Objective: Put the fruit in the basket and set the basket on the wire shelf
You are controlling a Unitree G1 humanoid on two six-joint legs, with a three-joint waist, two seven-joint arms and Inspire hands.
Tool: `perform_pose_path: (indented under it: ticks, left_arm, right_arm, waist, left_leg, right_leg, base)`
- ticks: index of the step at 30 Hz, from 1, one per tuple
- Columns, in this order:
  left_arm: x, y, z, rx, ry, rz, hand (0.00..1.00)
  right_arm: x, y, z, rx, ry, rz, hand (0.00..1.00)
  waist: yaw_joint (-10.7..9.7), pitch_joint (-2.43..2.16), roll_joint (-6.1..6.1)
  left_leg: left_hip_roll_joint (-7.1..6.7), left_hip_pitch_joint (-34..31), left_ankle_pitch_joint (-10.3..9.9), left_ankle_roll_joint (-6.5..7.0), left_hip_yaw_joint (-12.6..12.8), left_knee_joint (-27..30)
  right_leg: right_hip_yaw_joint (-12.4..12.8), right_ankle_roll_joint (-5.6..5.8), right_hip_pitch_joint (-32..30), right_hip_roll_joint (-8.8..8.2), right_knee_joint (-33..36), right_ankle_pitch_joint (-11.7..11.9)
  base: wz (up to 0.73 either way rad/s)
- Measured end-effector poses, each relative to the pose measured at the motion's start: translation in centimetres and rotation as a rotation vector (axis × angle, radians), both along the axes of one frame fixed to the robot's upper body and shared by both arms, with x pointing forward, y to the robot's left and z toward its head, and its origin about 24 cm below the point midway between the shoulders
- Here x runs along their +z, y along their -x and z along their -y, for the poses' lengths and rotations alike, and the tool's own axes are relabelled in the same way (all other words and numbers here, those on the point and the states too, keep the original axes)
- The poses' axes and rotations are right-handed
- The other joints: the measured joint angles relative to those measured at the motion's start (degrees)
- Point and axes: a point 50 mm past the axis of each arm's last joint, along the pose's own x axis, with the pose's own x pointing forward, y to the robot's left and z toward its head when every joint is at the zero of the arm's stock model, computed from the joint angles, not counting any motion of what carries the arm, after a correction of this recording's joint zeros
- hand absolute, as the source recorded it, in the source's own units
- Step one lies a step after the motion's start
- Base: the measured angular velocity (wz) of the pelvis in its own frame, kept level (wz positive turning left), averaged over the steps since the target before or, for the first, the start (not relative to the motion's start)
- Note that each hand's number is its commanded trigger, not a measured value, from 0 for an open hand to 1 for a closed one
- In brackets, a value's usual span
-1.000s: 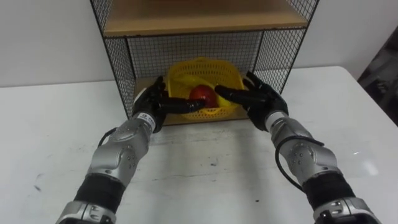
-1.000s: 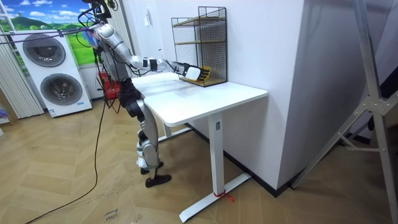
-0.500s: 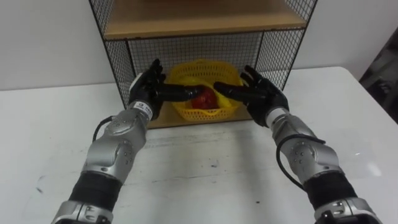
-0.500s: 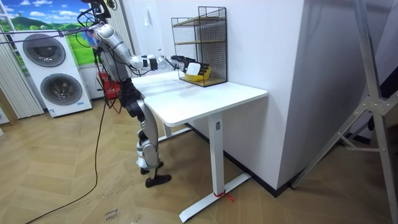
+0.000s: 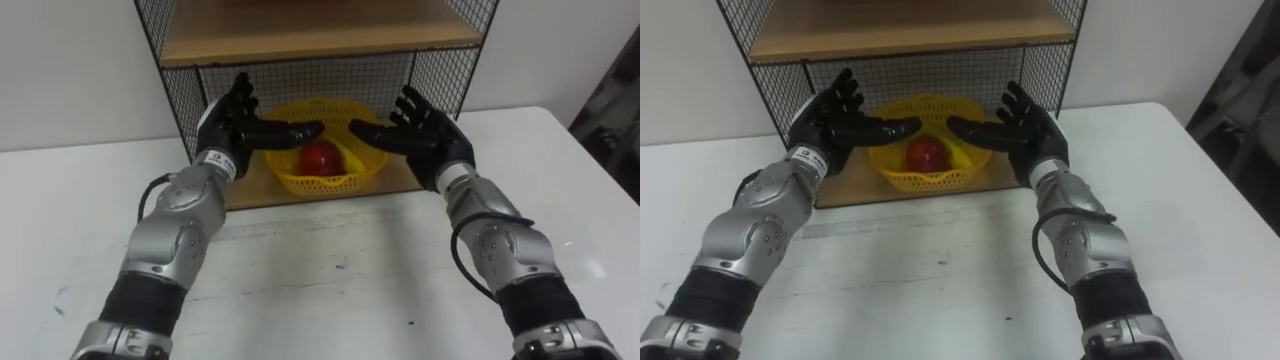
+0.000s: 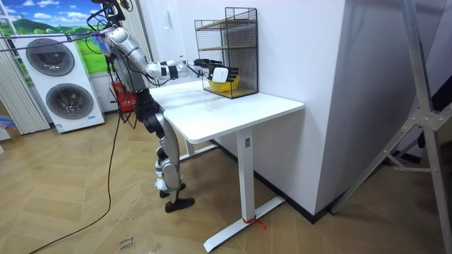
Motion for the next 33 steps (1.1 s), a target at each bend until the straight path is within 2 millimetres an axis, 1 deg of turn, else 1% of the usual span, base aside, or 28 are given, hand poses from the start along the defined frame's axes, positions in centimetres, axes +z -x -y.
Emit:
perform_pose_path:
  ticks: [4,6,8,11,15,17,18,20,21,22,23,25,27,30,33]
  left_arm:
    - [0.5,0.0,0.0,-0.004,-0.019,0.027,0.00]
    - [1.1,0.0,0.1,-0.005,-0.036,0.054,0.00]
    - [2.0,0.0,0.2,-0.008,-0.044,0.096,0.00]
    - [2.7,0.0,0.2,-0.010,-0.043,0.124,0.00]
    - [2.5,0.7,0.1,-0.011,-0.070,0.136,0.00]
    - [2.4,1.2,0.1,-0.016,-0.065,0.142,0.00]
    - [2.4,1.3,0.1,-0.019,-0.058,0.143,0.00]
    - [2.1,1.8,0.0,-0.021,-0.047,0.141,0.00]
    - [2.1,2.0,0.0,-0.020,-0.045,0.141,0.00]
    - [1.9,2.3,-0.1,-0.019,-0.041,0.139,0.00]
    - [1.8,2.8,-0.2,-0.020,-0.036,0.143,0.00]
    - [1.7,3.5,-0.3,-0.022,-0.031,0.153,0.00]
    - [1.1,4.5,-0.5,-0.036,-0.022,0.158,0.00]
    - [0.2,5.1,-0.6,-0.048,-0.018,0.131,0.00]
    - [-0.6,5.7,-0.8,-0.062,-0.014,0.109,0.00]
  right_arm:
    - [0.2,0.0,-0.1,0.025,0.023,0.018,0.00]
    - [0.9,-0.1,-0.2,0.034,0.041,0.046,0.00]
    - [2.0,-0.3,-0.3,0.041,0.045,0.096,0.00]
    - [3.0,-0.4,-0.3,0.047,0.061,0.143,0.00]
    - [4.3,0.0,-0.5,0.062,0.121,0.215,0.00]
    - [4.8,0.8,-0.5,0.077,0.115,0.254,0.00]
    - [4.8,1.1,-0.5,0.078,0.114,0.257,0.00]
    - [4.1,1.9,-0.3,0.075,0.111,0.245,0.00]
    - [3.9,2.1,-0.2,0.073,0.112,0.237,0.00]
    - [3.5,2.3,-0.1,0.069,0.111,0.225,0.00]
    - [3.2,2.7,0.1,0.063,0.110,0.215,0.00]
    - [3.0,3.2,0.1,0.063,0.115,0.216,0.00]
    - [2.7,3.8,0.3,0.072,0.144,0.218,0.00]
    - [2.5,4.3,0.3,0.094,0.179,0.218,0.00]
    - [2.3,4.7,0.3,0.123,0.216,0.223,0.00]
  waist:
    - [0.05,-0.01,-0.02]
    - [0.06,-0.01,-0.02]
    - [0.10,-0.01,-0.03]
    - [0.14,-0.05,-0.10]
    - [-0.08,-0.13,-0.27]
    - [-0.16,-0.14,-0.52]
    - [-0.11,-0.23,-0.66]
    - [-0.06,-0.61,-1.29]
    - [-0.06,-0.68,-1.42]
    - [-0.07,-0.62,-1.61]
    - [-0.07,-0.65,-1.78]
    - [0.02,-0.65,-1.82]
    - [-0.13,-0.65,-1.82]
    - [0.05,-0.65,-1.83]
    - [0.02,-0.53,-1.99]
  left_leg:
    - [-0.03,-0.02,0.02,-0.02,0.03,-0.13]
    - [-0.04,-0.10,0.02,-0.02,0.02,-0.15]
    - [-0.04,-0.07,0.03,-0.02,0.02,-0.14]
    - [-0.02,0.38,0.03,-0.03,0.00,-0.18]
    - [-0.01,0.54,0.03,-0.04,-0.16,-0.23]
    - [-0.01,0.63,0.08,-0.10,-0.44,-0.33]
    - [-0.03,0.63,0.09,-0.11,-0.60,-0.37]
    - [-0.04,0.73,0.11,-0.14,-0.77,-0.40]
    - [-0.03,0.83,0.11,-0.13,-0.77,-0.43]
    - [-0.04,1.29,0.10,-0.14,-0.77,-0.78]
    - [-0.05,1.52,0.10,-0.15,-0.76,-1.03]
    - [-0.05,1.57,0.10,-0.15,-0.76,-1.13]
    - [-0.06,1.67,0.09,-0.15,-0.86,-1.15]
    - [-0.05,1.61,0.09,-0.16,-0.93,-1.14]
    - [-0.06,1.58,-0.02,-0.37,-1.01,-1.17]
  right_leg:
    - [0.14,0.00,-0.14,0.02,0.02,0.00]
    - [0.16,0.00,-0.21,0.02,0.03,0.00]
    - [0.13,0.00,-0.13,0.02,0.00,0.00]
    - [0.09,0.01,0.49,0.02,-0.08,0.00]
    - [-0.17,0.03,1.05,0.00,-0.25,-0.02]
    - [-0.44,0.02,1.08,0.01,-0.81,0.03]
    - [-0.48,0.02,1.18,0.02,-0.98,0.04]
    - [-0.54,0.00,1.32,0.03,-1.00,0.05]
    - [-0.56,0.00,1.44,0.03,-1.00,0.05]
    - [-0.55,0.01,1.93,0.03,-1.19,0.05]
    - [-0.55,0.02,2.12,0.03,-1.26,0.03]
    - [-0.54,0.10,2.19,0.02,-1.23,-0.01]
    - [-0.56,0.15,2.40,0.02,-1.37,-0.05]
    - [-0.77,0.16,2.46,0.02,-1.48,-0.04]
    - [-1.11,0.42,2.49,-0.02,-1.48,-0.21]
  base:
    - [0.00]
    - [0.00]
    - [0.00]
    - [0.00]
    - [0.02]
    - [0.06]
    - [0.07]
    - [0.02]
    - [0.00]
    - [0.00]
    - [0.00]
    - [0.00]
    - [0.02]
    - [0.01]
    - [0.01]
